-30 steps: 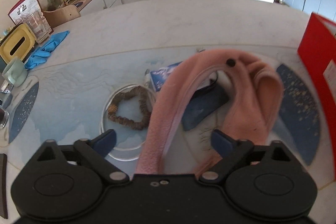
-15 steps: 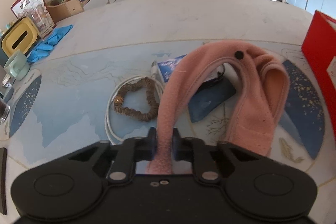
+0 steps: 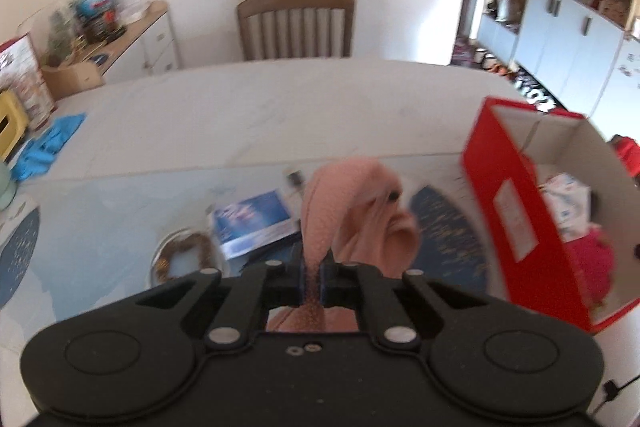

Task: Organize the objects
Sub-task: 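Lift the pink towel with the left gripper and carry it over the box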

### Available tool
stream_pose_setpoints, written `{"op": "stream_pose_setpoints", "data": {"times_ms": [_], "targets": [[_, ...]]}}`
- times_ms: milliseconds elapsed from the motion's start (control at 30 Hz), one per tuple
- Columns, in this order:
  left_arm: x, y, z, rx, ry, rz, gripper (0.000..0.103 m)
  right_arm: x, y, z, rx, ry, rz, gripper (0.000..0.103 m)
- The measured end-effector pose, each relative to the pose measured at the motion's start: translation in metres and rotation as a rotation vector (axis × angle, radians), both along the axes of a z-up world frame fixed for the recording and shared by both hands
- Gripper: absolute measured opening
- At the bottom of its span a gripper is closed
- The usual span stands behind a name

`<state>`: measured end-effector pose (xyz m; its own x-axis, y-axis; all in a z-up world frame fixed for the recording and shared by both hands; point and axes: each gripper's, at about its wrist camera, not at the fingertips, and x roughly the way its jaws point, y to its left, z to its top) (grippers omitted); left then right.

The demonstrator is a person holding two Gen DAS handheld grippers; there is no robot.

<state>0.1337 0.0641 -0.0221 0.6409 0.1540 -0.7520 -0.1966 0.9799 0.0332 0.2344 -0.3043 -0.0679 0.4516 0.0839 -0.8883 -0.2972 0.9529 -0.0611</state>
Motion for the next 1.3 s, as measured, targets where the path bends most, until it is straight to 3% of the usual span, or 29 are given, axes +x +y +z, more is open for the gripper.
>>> {"op": "stream_pose_setpoints", "data": {"times_ms": [233,767,1133,1300], "targets": [[0.013,-0.030,0.035,-0.025,-0.071,-0.108,0.005,0.000,0.000,0.000,-0.001,-0.002,0.002,0.004],[0.056,-0.120,0.127,0.009,-0.306,-0.364,0.005,0.000,0.004,-0.001,0.005,-0.005,0.012,0.004],[0.084,-0.193,0.139,0.018,-0.334,-0.533,0.005,0.000,0.006,-0.005,0.011,-0.007,0.017,0.004],[0.097,-0.217,0.124,0.012,-0.309,-0.573,0.005,0.001,0.005,-0.007,0.017,-0.007,0.015,0.004]]}}
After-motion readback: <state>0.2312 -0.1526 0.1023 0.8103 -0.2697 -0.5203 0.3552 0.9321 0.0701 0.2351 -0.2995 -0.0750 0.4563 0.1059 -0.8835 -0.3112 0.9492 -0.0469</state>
